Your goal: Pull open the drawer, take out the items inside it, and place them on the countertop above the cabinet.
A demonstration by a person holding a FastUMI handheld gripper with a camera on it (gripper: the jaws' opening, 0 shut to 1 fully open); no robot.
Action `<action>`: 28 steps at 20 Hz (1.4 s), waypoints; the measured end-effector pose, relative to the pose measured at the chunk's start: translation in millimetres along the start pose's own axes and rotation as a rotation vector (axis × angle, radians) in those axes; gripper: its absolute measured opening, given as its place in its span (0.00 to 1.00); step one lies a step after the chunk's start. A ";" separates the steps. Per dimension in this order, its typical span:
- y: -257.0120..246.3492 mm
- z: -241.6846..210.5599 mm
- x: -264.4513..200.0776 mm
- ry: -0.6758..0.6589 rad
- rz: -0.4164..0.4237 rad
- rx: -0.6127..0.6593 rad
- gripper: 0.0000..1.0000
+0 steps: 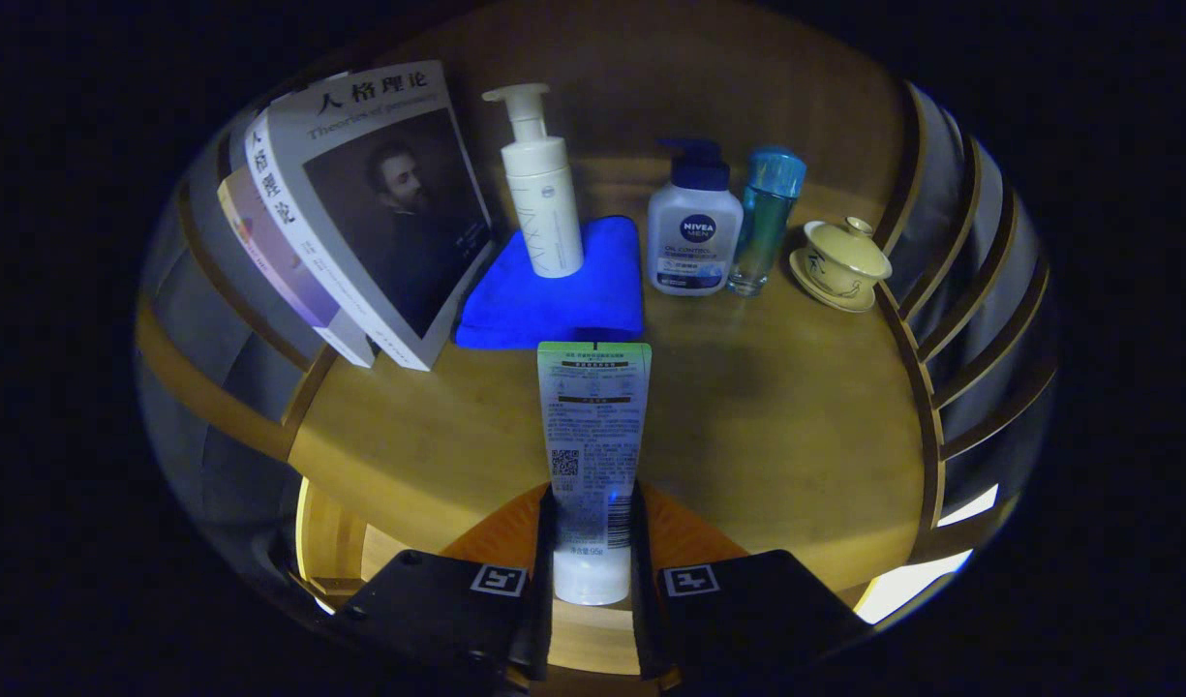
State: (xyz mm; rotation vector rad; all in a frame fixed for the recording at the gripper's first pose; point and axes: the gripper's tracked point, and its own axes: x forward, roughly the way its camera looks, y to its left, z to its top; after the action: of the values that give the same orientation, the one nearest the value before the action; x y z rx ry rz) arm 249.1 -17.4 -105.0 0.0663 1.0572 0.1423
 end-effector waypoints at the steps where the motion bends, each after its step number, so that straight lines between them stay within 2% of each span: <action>1: 3.1 1.1 -4.3 0.002 0.016 0.026 0.40; 4: 2.3 1.7 -3.9 -0.009 0.022 0.072 0.40; 7: 3.5 -3.3 -4.3 0.011 0.021 0.061 0.47; 10: 3.4 8.2 -14.4 -0.043 0.033 0.084 0.57; 12: 1.1 11.3 -30.5 -0.096 0.019 0.069 0.79; 14: -5.4 15.8 -49.8 -0.182 -0.035 0.031 1.00; 16: -7.3 11.4 -67.8 -0.268 -0.078 -0.025 0.98; 19: 1.8 0.5 -100.1 -0.414 -0.088 -0.082 0.98; 23: 18.9 -27.9 -144.4 -0.586 -0.047 -0.053 0.98; 28: 24.0 -74.9 -179.3 -0.749 -0.050 -0.042 0.98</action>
State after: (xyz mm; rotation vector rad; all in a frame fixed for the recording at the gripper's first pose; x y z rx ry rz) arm 95.1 -21.3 15.9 0.0488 0.3083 0.0817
